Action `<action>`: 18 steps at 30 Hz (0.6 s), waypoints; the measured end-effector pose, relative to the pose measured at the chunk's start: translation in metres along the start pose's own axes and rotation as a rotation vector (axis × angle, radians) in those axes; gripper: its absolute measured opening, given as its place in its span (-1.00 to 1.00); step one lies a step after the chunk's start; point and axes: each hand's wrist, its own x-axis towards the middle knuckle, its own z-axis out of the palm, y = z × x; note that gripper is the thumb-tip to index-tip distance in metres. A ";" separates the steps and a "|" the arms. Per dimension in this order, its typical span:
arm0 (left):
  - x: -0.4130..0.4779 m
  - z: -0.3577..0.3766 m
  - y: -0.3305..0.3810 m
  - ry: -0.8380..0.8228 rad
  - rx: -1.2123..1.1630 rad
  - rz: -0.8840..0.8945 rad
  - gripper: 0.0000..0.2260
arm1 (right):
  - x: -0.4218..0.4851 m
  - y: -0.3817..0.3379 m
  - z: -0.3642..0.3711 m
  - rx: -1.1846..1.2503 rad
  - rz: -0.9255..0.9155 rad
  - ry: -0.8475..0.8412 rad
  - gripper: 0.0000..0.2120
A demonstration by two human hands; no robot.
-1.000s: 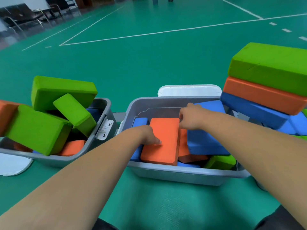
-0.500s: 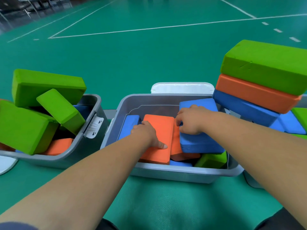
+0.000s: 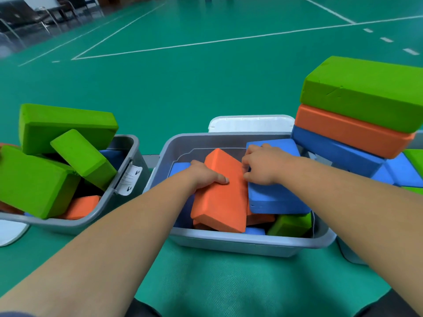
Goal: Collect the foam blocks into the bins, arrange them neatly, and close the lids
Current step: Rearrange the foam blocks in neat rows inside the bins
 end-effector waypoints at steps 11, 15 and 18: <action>-0.025 -0.065 0.034 0.450 -0.241 0.347 -0.28 | 0.006 0.004 -0.023 0.413 0.164 0.180 -0.46; -0.037 -0.087 0.047 0.345 -0.627 0.471 -0.28 | 0.006 0.010 -0.046 0.719 0.316 0.355 -0.07; -0.043 -0.090 0.052 0.039 -0.998 0.562 -0.50 | 0.001 0.011 -0.070 1.020 0.312 0.464 0.13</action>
